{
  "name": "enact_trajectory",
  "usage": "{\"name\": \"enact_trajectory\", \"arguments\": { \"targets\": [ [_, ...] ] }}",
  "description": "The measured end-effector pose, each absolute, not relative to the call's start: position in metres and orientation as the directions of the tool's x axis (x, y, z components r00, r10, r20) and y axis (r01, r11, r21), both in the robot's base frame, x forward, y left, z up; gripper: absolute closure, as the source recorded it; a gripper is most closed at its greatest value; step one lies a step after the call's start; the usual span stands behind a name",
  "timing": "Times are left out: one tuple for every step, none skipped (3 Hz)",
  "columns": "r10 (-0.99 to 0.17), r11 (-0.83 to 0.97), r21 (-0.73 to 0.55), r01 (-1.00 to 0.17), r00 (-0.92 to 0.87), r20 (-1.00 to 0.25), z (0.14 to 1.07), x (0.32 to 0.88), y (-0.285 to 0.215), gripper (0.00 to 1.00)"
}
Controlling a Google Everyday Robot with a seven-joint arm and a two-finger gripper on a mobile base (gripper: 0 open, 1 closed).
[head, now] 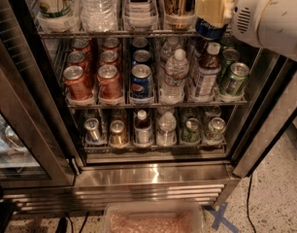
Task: Pick pepsi can from top shelf of fridge
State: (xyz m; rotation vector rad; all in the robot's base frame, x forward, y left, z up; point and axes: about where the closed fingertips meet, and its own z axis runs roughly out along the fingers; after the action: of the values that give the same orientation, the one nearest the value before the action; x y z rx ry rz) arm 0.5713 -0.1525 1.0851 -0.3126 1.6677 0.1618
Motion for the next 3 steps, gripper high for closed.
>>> {"name": "enact_trajectory", "arguments": {
  "targets": [
    [-0.110, 0.952, -0.077, -0.298, -0.095, -0.989, 1.085, 0.571, -0.152, 1.00],
    [-0.151, 0.932, -0.095, -0.349, -0.135, -0.979, 1.075, 0.558, -0.131, 1.00],
    [-0.214, 0.894, -0.095, -0.437, -0.231, -0.949, 1.049, 0.521, -0.104, 1.00]
  ]
}}
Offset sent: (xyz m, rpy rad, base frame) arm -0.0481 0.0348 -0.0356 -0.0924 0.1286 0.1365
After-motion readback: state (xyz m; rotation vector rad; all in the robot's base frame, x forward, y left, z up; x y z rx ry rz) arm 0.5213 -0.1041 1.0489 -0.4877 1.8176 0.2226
